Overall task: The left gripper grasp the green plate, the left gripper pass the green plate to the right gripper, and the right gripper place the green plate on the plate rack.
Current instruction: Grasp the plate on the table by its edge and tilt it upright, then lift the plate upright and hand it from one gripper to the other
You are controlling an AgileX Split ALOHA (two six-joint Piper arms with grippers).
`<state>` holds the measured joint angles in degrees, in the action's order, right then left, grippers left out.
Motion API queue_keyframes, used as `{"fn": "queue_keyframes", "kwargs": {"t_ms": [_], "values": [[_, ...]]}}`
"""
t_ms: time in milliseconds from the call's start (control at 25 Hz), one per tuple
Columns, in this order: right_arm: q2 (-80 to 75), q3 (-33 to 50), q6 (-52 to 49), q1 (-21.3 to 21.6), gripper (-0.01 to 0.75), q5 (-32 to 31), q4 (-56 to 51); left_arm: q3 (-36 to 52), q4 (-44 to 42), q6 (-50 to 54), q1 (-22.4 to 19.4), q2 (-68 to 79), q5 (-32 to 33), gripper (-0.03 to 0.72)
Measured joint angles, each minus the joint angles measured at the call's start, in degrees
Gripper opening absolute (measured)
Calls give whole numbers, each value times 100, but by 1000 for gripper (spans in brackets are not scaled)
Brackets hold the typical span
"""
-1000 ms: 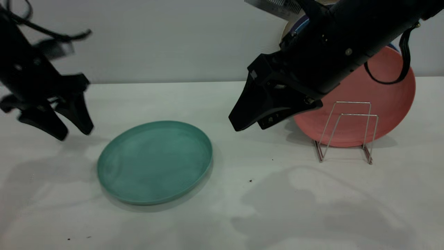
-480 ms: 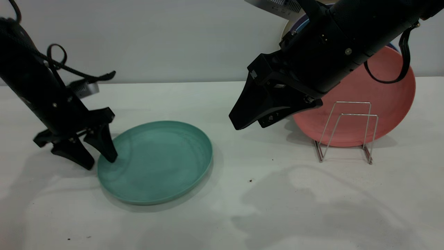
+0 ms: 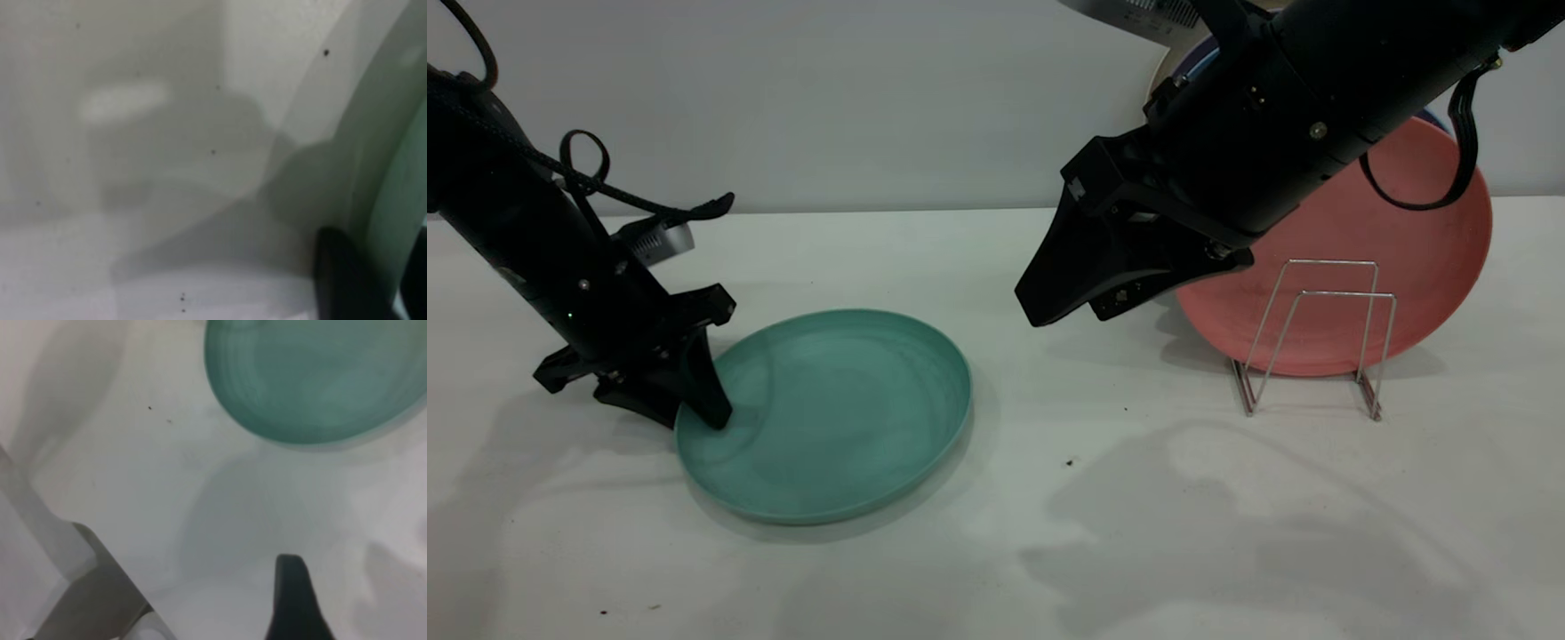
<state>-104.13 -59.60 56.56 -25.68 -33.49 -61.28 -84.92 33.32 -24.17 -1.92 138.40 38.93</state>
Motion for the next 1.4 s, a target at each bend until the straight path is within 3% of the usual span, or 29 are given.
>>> {"fn": "queue_keyframes", "kwargs": {"t_ms": [80, 160, 440, 600, 880, 1120, 1400], "values": [[0, 0, 0, 0, 510, 7, -134, 0, 5, 0, 0, 6, -6, 86], [0, 0, -5, 0, 510, 7, -299, 0, 16, 0, 0, 6, -11, 40], [-254, -182, -348, 148, 510, -267, -550, 0, 72, -488, -22, -209, 373, 23], [-782, -666, -462, 515, 510, -826, -550, 0, 288, -1335, -22, -588, 701, 22], [-1595, -1802, -713, 1222, 506, -1633, -544, 0, 512, -1801, -17, -939, 1153, 20], [-2034, -2114, -738, 1290, 506, -2018, -527, 5, 964, -2306, -17, -944, 1635, 20], [-2394, -2131, -716, 1290, 506, -2321, -702, 5, 1103, -2371, 109, -944, 1567, 20]]}}
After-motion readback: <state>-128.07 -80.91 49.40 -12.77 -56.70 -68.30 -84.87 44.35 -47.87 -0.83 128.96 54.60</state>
